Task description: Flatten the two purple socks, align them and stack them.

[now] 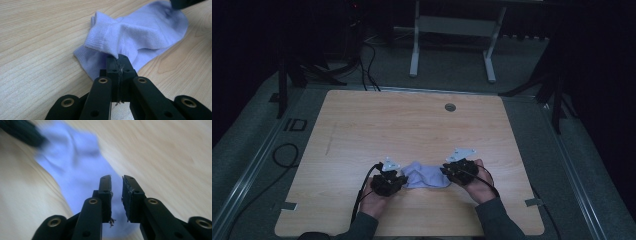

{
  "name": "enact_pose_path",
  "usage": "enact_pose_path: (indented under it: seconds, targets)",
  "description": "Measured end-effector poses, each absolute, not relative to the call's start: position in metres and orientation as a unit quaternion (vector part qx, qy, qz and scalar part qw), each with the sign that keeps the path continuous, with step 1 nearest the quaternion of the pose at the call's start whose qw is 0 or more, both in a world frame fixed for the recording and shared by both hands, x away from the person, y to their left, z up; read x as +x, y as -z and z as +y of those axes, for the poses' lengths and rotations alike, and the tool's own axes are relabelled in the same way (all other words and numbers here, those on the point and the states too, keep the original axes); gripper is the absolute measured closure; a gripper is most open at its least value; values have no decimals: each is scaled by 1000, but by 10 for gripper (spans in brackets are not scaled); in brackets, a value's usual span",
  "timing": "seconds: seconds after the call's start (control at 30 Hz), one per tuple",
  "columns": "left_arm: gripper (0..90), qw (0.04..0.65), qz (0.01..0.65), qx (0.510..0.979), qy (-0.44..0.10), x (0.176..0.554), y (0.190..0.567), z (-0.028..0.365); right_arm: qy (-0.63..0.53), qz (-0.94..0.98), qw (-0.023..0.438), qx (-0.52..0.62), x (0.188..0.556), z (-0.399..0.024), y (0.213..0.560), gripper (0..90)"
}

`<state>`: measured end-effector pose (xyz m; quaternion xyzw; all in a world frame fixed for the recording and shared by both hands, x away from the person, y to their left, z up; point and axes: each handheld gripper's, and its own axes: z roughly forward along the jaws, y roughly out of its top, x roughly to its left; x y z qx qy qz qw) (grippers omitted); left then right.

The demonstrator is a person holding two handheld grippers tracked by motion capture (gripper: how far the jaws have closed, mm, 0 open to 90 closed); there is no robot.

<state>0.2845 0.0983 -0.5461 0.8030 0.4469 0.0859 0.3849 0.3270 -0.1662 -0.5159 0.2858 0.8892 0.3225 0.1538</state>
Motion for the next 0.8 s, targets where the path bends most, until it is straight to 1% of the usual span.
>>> enact_pose_path:
  seconds: [0.17,0.33,0.57,0.73,0.77,0.8]
  targets:
    - [894,385,444,805,-81,283,545,99,-263,896,163,317,333,-169,544,826]
    - [894,379,443,809,-79,279,541,105,-262,889,157,340,332,-167,544,827]
    - [883,359,463,806,-80,281,550,116,-298,874,140,356,329,-172,548,827]
    - [749,363,469,800,-94,281,547,121,-305,870,137,361,328,-173,549,827]
    - [749,363,469,800,-94,281,547,121,-307,870,138,361,328,-173,550,827]
    - [749,377,475,787,-114,280,540,126,-307,870,138,361,328,-173,550,826]
